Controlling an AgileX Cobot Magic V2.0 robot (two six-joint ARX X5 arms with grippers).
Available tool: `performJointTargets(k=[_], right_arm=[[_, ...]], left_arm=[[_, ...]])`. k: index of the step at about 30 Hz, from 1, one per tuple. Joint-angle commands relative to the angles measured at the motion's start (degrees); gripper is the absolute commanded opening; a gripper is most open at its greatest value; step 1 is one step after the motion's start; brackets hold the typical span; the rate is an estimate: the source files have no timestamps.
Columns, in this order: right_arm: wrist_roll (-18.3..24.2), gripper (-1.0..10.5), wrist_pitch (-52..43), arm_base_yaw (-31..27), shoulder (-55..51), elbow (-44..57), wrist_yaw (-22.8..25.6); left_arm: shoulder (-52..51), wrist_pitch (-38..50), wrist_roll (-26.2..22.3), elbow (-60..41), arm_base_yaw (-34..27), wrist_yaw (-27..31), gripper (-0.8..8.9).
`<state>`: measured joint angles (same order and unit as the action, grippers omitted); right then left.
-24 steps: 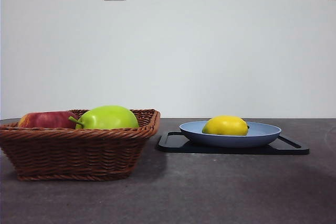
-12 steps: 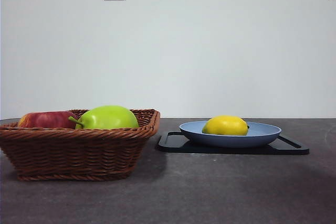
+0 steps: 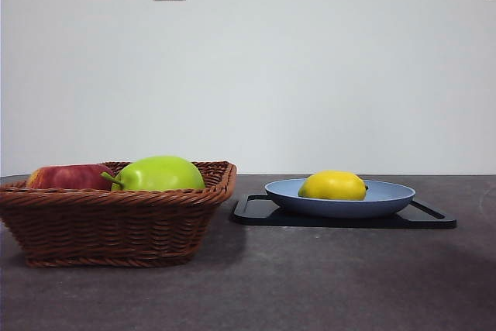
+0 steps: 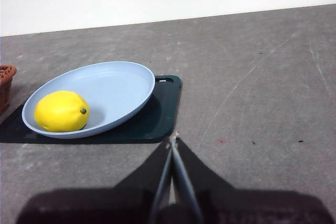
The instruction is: Take the lemon from the basket,put the lemon in the plate,hand out the plate
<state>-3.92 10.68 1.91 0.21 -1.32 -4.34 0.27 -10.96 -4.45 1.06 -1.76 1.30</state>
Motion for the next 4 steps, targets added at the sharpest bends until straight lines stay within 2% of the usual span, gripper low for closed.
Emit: performJointTargets(k=[1, 4], right_arm=[[-0.70, 0.0, -0.13, 0.04, -0.22, 0.63, 0.24], [-0.68, 0.0, -0.13, 0.04, -0.22, 0.63, 0.24]], left_arm=[[-0.20, -0.63, 0.22, -0.02, -0.20, 0.00, 0.08], [-0.20, -0.63, 0.22, -0.02, -0.20, 0.02, 0.08]])
